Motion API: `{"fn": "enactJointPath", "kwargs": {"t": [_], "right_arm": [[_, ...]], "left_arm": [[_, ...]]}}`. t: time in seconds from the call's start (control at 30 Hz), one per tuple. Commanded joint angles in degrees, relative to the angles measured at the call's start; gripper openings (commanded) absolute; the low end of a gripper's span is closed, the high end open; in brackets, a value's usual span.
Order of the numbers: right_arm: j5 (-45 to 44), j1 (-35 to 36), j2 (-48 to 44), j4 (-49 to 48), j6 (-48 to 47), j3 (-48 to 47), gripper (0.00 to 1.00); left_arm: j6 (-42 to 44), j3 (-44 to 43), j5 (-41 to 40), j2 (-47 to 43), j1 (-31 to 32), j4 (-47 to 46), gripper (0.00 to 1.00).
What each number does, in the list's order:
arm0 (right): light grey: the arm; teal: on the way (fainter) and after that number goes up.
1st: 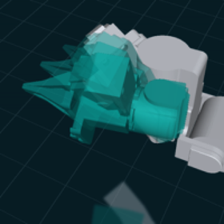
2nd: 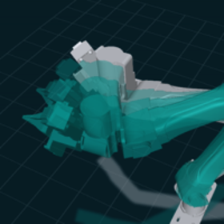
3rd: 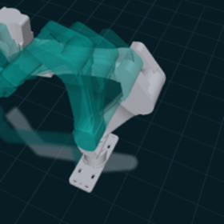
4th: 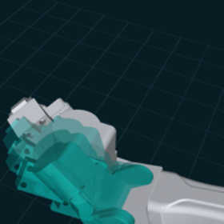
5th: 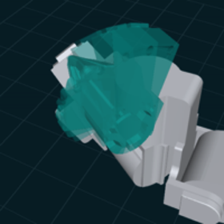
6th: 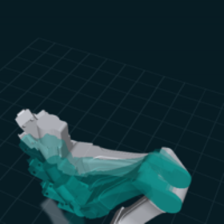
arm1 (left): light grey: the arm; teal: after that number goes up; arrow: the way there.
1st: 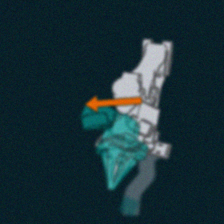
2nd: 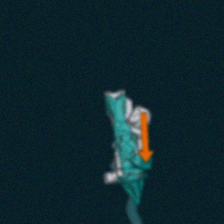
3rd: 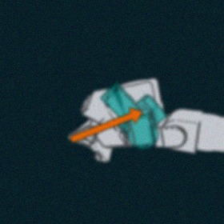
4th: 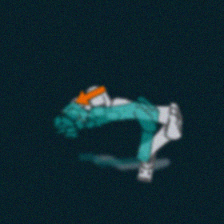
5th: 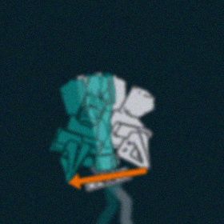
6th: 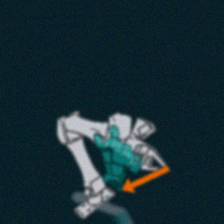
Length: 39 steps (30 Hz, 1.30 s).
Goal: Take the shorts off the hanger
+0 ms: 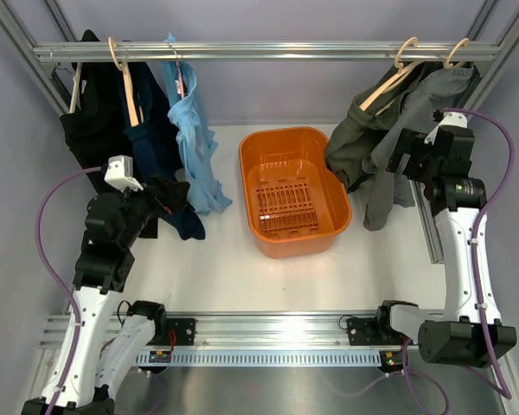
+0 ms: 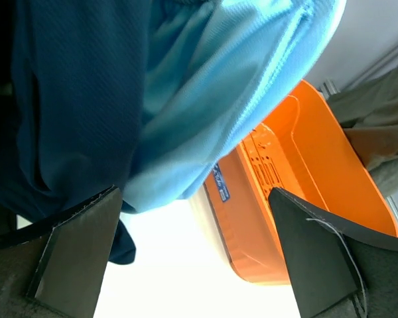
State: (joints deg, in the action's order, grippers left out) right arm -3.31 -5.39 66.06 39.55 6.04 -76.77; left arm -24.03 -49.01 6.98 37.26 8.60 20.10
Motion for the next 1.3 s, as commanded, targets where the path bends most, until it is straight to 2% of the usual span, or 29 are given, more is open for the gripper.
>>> {"fn": "enactJointPath", "kwargs": {"t": [0.0, 0.1, 0.13, 0.17, 0.23, 0.3, 0.37, 0.4, 0.47, 0.5, 0.73, 0.8, 0.9, 1.03, 1.27], "right_arm": [[3.2, -0.1, -2.1, 0.4, -0.1, -4.5, 0.99], [17.2, 0.0, -4.1, 1.1, -9.5, -5.9, 0.99], [31.9, 0.0, -4.7, 3.2, -19.8, -6.4, 0.99], [38.7, 0.0, -5.1, 5.9, -25.3, -7.0, 0.99], [46.9, 0.5, -5.2, 10.4, -28.3, -10.6, 1.00], [50.2, 0.4, -2.6, 14.3, -28.7, -14.8, 0.99], [50.7, 0.4, 0.4, 16.2, -21.5, -22.3, 1.00], [50.9, 0.4, 4.6, 17.0, -19.5, -29.3, 0.99], [47.7, 0.4, 9.2, 18.8, -10.4, -36.7, 0.99], [44.4, 0.4, 14.0, 19.6, -3.3, -43.5, 0.98], [39.7, 0.4, 23.0, 9.2, 21.0, -51.0, 0.85], [37.3, 0.4, 24.6, 6.8, 27.4, -50.8, 0.79], [33.1, 0.4, 24.4, 4.1, 32.1, -47.1, 0.74], [27.6, 0.4, 22.1, 0.5, 33.2, -40.9, 0.64], [25.5, 0.5, 20.0, -3.0, 35.3, -32.6, 0.59]], "left_arm": [[-1.5, -0.1, 3.7, -1.1, 0.2, -0.9, 0.99], [-1.7, -0.5, 6.4, -1.6, 0.2, -0.5, 0.99], [-1.5, -0.8, 7.1, -1.5, 0.2, 0.0, 0.99], [-1.5, -1.1, 8.5, -1.5, 0.3, 0.2, 0.99], [-1.1, -2.0, 10.8, -1.5, 0.2, 0.7, 0.99], [-1.0, -2.6, 12.3, -1.3, 0.2, 0.6, 0.99], [-1.2, -3.0, 14.0, -1.2, 0.2, 0.6, 0.99], [-1.6, -3.2, 14.2, -1.2, 0.2, 0.2, 0.99], [-2.3, -3.1, 15.1, -1.0, 0.2, -0.2, 0.99], [-2.6, -3.2, 15.3, -1.0, 0.2, -0.9, 0.99], [-3.6, -4.9, 16.2, 0.5, 0.2, -1.1, 0.99], [-4.5, -5.0, 16.0, 0.2, 0.2, -1.3, 0.99], [-6.4, -4.1, 16.3, -0.3, 0.2, -2.0, 0.99], [-8.0, -2.5, 16.8, -1.0, 0.2, -2.8, 0.99], [-8.8, -2.1, 17.5, -0.8, 0.2, -3.7, 0.99]]}}
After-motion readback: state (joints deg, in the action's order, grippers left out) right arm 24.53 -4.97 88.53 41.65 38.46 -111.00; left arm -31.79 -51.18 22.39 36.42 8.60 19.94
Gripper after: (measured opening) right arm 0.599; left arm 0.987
